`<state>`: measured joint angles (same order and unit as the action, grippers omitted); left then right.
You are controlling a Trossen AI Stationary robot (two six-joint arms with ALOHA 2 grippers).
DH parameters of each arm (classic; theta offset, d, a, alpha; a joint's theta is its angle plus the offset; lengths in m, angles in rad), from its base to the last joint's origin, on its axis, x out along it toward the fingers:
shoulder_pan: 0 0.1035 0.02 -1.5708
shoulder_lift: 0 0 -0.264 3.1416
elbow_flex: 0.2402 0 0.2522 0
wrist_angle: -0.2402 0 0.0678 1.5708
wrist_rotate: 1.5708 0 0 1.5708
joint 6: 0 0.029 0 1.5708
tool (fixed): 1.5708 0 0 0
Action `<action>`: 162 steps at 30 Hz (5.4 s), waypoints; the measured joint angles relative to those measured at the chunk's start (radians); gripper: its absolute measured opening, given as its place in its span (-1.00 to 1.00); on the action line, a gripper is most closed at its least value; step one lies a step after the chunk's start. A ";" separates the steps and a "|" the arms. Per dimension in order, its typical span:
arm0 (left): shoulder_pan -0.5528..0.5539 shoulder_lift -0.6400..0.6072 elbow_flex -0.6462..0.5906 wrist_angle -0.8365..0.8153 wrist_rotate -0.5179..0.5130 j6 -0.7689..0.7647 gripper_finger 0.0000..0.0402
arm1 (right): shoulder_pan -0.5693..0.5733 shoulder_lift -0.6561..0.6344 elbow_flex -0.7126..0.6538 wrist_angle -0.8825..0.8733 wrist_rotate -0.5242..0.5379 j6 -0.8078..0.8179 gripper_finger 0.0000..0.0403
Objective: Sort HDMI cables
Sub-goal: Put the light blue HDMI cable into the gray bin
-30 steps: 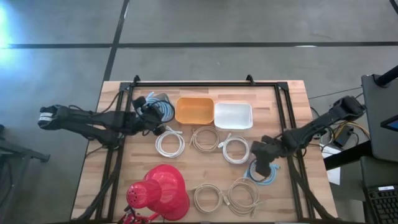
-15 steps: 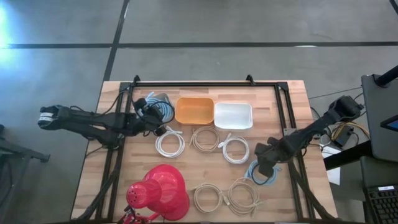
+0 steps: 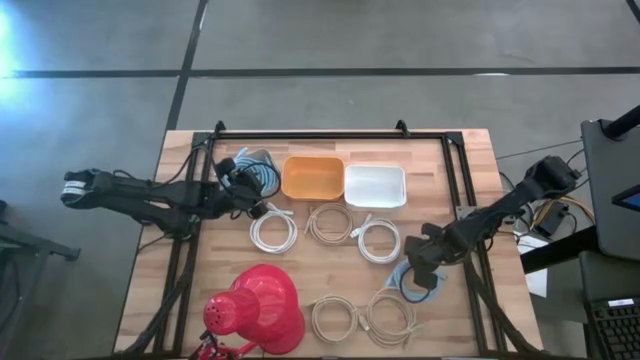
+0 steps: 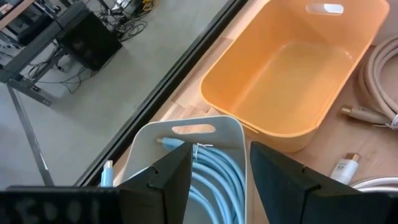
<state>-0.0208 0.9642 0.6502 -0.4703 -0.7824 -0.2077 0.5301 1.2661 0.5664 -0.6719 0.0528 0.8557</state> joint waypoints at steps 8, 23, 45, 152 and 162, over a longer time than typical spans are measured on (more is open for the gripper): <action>0.000 0.000 0.000 0.038 0.002 -0.023 -0.12 | 0.000 -0.003 0.114 -0.012 0.207 -0.081 -0.87; 0.000 0.005 0.000 0.347 0.412 -0.033 -0.12 | -0.098 0.150 0.226 0.576 1.102 -0.676 -0.86; 0.000 0.197 -0.001 0.475 0.498 -0.210 -0.12 | -0.285 0.824 0.748 0.960 1.087 -1.647 -0.86; 0.116 -0.176 -0.015 0.013 0.355 -0.124 -0.81 | -0.288 0.563 0.812 0.227 0.815 -0.759 -0.28; 0.231 -0.245 -0.022 -0.191 0.332 -0.185 -0.82 | -0.314 0.382 0.659 0.113 0.731 -0.560 -0.35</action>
<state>0.2104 0.7191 0.6279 -0.6611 -0.4500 -0.3931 0.2159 1.6484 1.2257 -0.5588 0.7838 0.2959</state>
